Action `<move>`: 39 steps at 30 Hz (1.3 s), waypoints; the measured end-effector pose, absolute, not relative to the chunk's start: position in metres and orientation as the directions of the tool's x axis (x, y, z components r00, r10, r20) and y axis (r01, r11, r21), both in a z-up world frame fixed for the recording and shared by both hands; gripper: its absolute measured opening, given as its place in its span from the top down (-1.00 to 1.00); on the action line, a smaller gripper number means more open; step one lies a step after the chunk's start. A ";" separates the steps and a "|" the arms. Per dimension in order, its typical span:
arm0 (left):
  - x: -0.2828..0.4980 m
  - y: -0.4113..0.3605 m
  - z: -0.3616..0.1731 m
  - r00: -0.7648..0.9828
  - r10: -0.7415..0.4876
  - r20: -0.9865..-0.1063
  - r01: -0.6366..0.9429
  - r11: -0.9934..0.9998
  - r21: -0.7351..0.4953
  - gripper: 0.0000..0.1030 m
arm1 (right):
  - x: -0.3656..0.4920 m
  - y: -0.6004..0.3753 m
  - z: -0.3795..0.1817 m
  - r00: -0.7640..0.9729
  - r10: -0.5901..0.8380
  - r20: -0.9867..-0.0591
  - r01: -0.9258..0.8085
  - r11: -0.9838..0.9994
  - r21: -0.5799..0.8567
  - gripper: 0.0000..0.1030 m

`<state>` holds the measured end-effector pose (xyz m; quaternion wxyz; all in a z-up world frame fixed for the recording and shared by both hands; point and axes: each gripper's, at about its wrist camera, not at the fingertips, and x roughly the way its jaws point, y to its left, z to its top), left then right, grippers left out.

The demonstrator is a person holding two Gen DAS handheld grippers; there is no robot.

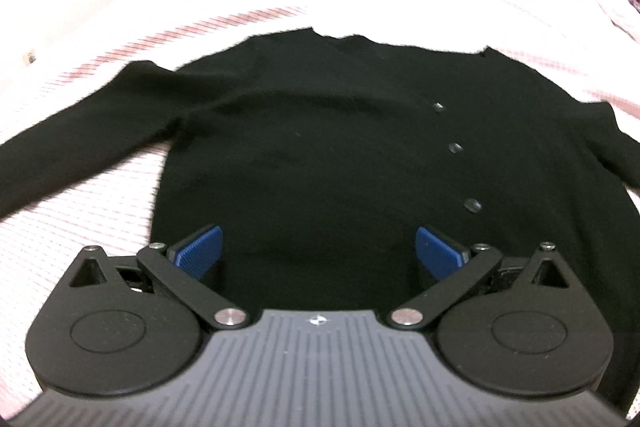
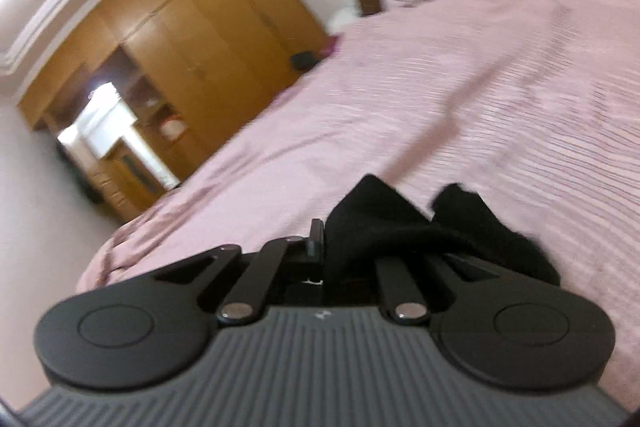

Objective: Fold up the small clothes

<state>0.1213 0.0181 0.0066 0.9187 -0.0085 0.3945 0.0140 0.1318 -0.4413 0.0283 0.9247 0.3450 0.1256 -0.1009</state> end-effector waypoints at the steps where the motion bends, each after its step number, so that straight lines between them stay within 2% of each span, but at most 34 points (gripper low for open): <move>1: 0.121 0.023 0.009 0.694 0.030 -0.719 -0.040 0.999 0.003 -1.00 | 0.137 -0.431 0.037 0.956 -0.077 -0.285 0.240 0.762 0.602 0.86; 7: 0.117 0.052 0.018 0.713 0.070 -0.698 -0.105 0.994 -0.008 -1.00 | 0.159 -0.359 0.089 0.982 0.055 -0.183 0.043 0.868 0.494 0.86; 12: 0.111 0.076 0.019 0.713 0.090 -0.695 -0.152 0.988 -0.028 -1.00 | 0.185 -0.280 0.107 0.964 0.202 -0.174 -0.124 0.917 0.379 0.86; 17: 0.105 0.095 0.019 0.721 0.122 -0.682 -0.170 0.985 -0.003 -1.00 | 0.207 -0.198 0.088 0.900 0.346 -0.263 -0.269 0.919 0.288 0.86; 21: 0.102 0.106 0.016 0.723 0.147 -0.675 -0.192 0.981 0.008 -1.00 | 0.224 -0.147 0.049 0.814 0.424 -0.397 -0.323 0.898 0.297 0.84; 25: 0.105 0.113 0.008 0.710 0.147 -0.689 -0.201 0.980 0.002 -1.00 | 0.234 -0.112 0.008 0.732 0.431 -0.527 -0.310 0.900 0.305 0.79; 27: 0.106 0.115 0.004 0.705 0.141 -0.695 -0.201 0.980 -0.005 -1.00 | 0.238 -0.108 -0.005 0.703 0.413 -0.579 -0.286 0.909 0.302 0.68; 29: 0.108 0.117 0.000 0.698 0.130 -0.704 -0.197 0.980 -0.015 -1.00 | 0.229 -0.103 -0.013 0.691 0.434 -0.578 -0.292 0.899 0.326 0.34; 32: 0.112 0.117 -0.006 0.694 0.115 -0.710 -0.186 0.982 -0.022 -1.00 | 0.215 -0.106 -0.008 0.671 0.486 -0.560 -0.336 0.872 0.354 -0.04; 39: 0.120 0.111 -0.017 0.683 0.109 -0.722 -0.168 0.986 -0.010 -1.00 | 0.169 -0.134 0.005 0.636 0.532 -0.559 -0.391 0.847 0.361 -0.07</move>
